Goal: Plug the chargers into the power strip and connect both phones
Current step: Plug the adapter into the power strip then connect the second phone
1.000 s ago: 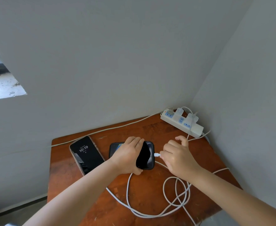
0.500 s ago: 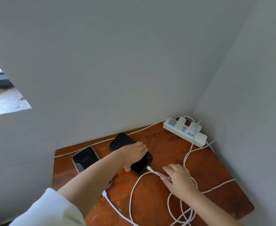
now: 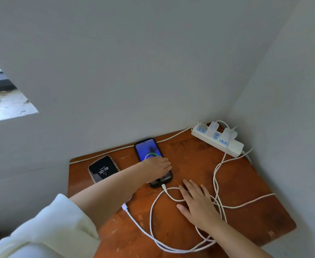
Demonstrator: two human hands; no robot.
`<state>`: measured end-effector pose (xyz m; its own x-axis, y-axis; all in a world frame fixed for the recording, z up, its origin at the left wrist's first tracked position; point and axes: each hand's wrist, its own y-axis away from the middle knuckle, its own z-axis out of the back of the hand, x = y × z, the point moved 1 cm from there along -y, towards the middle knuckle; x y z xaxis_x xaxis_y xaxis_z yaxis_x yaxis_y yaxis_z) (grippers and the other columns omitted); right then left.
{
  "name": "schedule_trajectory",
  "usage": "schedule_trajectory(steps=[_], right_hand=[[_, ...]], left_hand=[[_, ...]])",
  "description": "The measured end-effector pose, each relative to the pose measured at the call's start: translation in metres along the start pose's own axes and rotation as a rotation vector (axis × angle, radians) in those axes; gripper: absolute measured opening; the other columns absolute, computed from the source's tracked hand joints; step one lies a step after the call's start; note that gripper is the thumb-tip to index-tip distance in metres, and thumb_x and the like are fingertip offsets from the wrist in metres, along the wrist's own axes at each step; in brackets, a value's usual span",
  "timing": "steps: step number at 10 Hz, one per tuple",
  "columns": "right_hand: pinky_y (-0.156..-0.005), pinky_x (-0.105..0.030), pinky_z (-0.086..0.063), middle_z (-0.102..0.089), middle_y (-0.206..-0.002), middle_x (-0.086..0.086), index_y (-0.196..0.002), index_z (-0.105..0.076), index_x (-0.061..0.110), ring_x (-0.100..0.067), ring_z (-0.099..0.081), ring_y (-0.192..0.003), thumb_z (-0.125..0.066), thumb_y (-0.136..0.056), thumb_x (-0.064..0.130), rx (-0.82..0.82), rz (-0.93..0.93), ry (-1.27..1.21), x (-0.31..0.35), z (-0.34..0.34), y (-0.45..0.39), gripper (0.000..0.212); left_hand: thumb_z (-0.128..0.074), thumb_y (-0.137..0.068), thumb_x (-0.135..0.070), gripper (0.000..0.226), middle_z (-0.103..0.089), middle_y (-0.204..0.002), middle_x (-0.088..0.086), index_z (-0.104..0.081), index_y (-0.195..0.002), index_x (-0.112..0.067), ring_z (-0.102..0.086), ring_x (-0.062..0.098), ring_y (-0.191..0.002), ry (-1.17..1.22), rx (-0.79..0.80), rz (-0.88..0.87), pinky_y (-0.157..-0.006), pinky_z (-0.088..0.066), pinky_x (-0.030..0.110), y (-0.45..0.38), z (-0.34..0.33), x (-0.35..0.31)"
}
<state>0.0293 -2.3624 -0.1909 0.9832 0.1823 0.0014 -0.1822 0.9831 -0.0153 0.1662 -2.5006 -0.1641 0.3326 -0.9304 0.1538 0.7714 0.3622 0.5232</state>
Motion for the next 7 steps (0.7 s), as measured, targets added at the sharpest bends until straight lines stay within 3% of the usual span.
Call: schedule_trajectory(steps=[1, 2, 3, 4, 6, 7], right_hand=[[-0.079, -0.044, -0.056, -0.071, -0.111, 0.0, -0.104, -0.068, 0.021, -0.017, -0.066, -0.103, -0.046, -0.076, 0.05, 0.067, -0.066, -0.027, 0.004, 0.001, 0.004, 0.047], [-0.083, -0.05, -0.053, -0.07, -0.114, -0.005, -0.107, -0.067, 0.017, -0.023, -0.065, -0.107, -0.034, -0.079, 0.045, 0.088, -0.089, -0.057, 0.005, 0.0, 0.005, 0.052], [-0.084, -0.051, -0.052, -0.069, -0.116, -0.008, -0.109, -0.065, 0.014, -0.025, -0.064, -0.108, -0.05, -0.076, 0.042, 0.069, -0.074, -0.076, 0.005, -0.002, 0.004, 0.045], [-0.089, -0.053, -0.048, -0.066, -0.12, -0.01, -0.113, -0.063, 0.012, -0.028, -0.06, -0.113, -0.069, -0.074, 0.037, 0.036, -0.068, -0.12, 0.005, -0.01, 0.004, 0.046], [-0.113, -0.048, -0.021, -0.037, -0.147, -0.007, -0.136, -0.038, 0.016, -0.024, -0.028, -0.139, -0.046, -0.091, 0.039, 0.077, -0.062, -0.2, 0.001, -0.025, 0.006, 0.051], [-0.116, -0.044, -0.011, -0.024, -0.153, -0.004, -0.14, -0.028, 0.019, -0.02, -0.016, -0.142, -0.037, -0.094, 0.041, 0.139, -0.08, -0.234, 0.0, -0.018, 0.003, 0.052]], left_hand=[[-0.048, -0.089, -0.008, 0.069, -0.004, -0.155, 0.009, -0.005, -0.143, -0.01, -0.001, 0.024, -0.142, 0.238, -0.106, 0.183, -0.114, -0.011, 0.037, 0.024, -0.005, -0.016], [-0.042, -0.093, -0.022, 0.062, -0.008, -0.155, 0.003, -0.006, -0.143, -0.015, 0.0, 0.019, -0.142, 0.561, -0.312, 0.411, -0.114, -0.007, 0.031, 0.058, -0.023, -0.043], [-0.03, -0.096, -0.036, 0.057, -0.007, -0.155, 0.003, -0.006, -0.143, -0.015, 0.004, 0.017, -0.142, 0.722, -0.368, 0.645, -0.113, -0.003, 0.028, 0.08, -0.046, -0.084], [-0.024, -0.095, -0.044, 0.061, 0.001, -0.155, 0.004, -0.001, -0.143, -0.013, 0.009, 0.018, -0.141, 0.796, -0.295, 0.766, -0.111, 0.002, 0.029, 0.076, -0.059, -0.115], [-0.017, -0.094, -0.048, 0.064, 0.004, -0.155, 0.008, 0.003, -0.142, -0.011, 0.011, 0.021, -0.141, 0.744, -0.292, 0.856, -0.107, 0.013, 0.03, 0.058, -0.07, -0.136], [-0.018, -0.094, -0.048, 0.064, 0.002, -0.155, 0.008, 0.002, -0.142, -0.011, 0.009, 0.019, -0.141, 0.743, -0.34, 0.86, -0.107, 0.014, 0.029, 0.059, -0.073, -0.137]])
